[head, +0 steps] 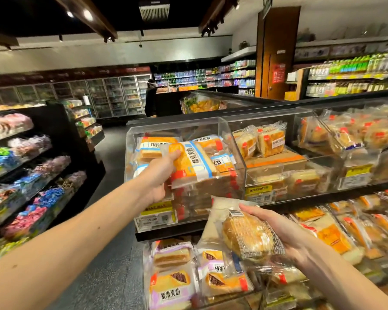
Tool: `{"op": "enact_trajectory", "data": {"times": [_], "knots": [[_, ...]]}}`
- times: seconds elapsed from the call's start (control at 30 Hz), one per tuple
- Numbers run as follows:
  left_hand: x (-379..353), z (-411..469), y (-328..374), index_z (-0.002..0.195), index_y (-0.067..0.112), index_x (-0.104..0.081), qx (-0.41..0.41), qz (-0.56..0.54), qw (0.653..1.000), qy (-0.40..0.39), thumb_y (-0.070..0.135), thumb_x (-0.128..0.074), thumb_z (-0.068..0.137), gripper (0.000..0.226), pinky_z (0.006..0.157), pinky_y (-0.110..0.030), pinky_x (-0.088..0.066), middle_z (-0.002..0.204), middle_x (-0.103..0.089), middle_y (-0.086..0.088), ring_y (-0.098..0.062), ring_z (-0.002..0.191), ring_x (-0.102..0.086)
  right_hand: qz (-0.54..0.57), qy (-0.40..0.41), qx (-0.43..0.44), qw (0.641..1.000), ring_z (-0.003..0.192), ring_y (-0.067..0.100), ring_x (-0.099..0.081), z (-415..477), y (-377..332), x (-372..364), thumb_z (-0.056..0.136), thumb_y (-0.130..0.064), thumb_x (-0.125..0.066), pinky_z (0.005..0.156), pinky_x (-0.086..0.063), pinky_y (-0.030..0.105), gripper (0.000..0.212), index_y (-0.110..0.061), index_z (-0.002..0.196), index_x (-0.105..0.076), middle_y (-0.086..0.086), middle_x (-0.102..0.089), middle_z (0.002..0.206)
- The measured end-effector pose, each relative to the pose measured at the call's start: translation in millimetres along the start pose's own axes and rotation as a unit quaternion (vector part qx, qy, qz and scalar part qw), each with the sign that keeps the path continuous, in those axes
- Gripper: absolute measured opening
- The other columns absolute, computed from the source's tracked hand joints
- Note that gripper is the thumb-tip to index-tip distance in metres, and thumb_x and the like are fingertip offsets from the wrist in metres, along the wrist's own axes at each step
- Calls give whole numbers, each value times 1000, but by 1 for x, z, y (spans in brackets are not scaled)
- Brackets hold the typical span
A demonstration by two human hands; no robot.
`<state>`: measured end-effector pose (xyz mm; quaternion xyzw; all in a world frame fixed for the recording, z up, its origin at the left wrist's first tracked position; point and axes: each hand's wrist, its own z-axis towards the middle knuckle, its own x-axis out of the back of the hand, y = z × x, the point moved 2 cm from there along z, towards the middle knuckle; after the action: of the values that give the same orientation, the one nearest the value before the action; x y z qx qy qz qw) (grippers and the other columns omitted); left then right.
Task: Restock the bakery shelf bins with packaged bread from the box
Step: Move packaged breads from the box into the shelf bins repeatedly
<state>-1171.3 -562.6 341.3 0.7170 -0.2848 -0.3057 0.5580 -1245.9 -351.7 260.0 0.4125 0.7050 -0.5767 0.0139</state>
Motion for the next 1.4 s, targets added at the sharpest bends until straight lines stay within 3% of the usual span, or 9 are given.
{"op": "enact_trajectory", "data": {"times": [0.3,0.43,0.57,0.67,0.8,0.93,1.03,1.3,1.4], "knots": [[-47,53,14,80,3,-53,22,-160,987,6,11,-51,101,22,68,-32,-53,61,-64,-12,-20,71,-59,-23,46,-6,999,69,35,-74,-1,-16,33,79,-23,-69,56,-61,42,34,7,93,-77,26,-73,94],[-67,85,17,103,1,-54,-15,-155,988,21,3,-48,102,6,84,-28,-52,88,-70,-17,-18,80,-64,-38,39,-16,998,66,35,-74,1,-32,37,33,-17,-101,46,-57,36,60,6,83,-78,25,-74,90],[-72,109,16,130,-9,-46,-31,-159,984,76,-11,-54,94,36,52,-18,-55,129,-60,-23,-20,92,-66,-26,3,-23,999,64,35,-73,0,-40,46,3,-17,-102,45,-56,36,87,9,82,-77,26,-74,87],[-75,115,14,125,-10,-48,-28,-158,981,110,-10,-52,96,30,43,-21,-55,120,-63,-26,-26,95,-71,-30,6,-11,999,54,34,-71,-5,-48,42,11,-16,-101,36,-51,32,74,10,75,-75,26,-72,76],[-95,106,16,91,-5,-56,-16,-84,995,51,11,-35,108,32,38,-15,-41,79,-71,-24,-6,34,-45,-27,12,11,1000,53,30,-71,-16,-54,39,53,-18,-82,36,-50,29,28,6,66,-76,22,-73,74],[-96,100,18,96,12,-73,5,39,999,7,35,-35,108,46,33,-8,-30,41,-52,3,-1,38,-36,-20,12,17,1000,52,29,-70,-19,-60,34,41,-20,-76,36,-50,29,35,6,66,-76,21,-73,72],[-87,97,22,67,15,-77,37,41,998,-9,44,-49,101,52,35,-7,-36,45,-56,4,-1,39,-42,-23,42,20,999,43,29,-67,-16,-65,32,42,-8,-87,28,-43,26,26,8,57,-73,22,-69,62],[-62,22,10,106,7,-64,-51,220,971,-81,43,-59,96,37,43,-17,-43,85,-65,-4,-10,56,-57,-5,-3,44,999,65,34,-73,-9,-56,27,38,-19,-99,46,-57,36,61,8,88,-76,26,-73,87],[-50,-5,-10,109,12,-65,13,268,951,-157,62,-62,84,56,55,-22,-49,95,-68,-4,-12,68,-60,5,-38,61,997,61,33,-73,-10,-55,6,61,-21,-85,46,-58,37,38,6,87,-77,25,-73,87]]}}
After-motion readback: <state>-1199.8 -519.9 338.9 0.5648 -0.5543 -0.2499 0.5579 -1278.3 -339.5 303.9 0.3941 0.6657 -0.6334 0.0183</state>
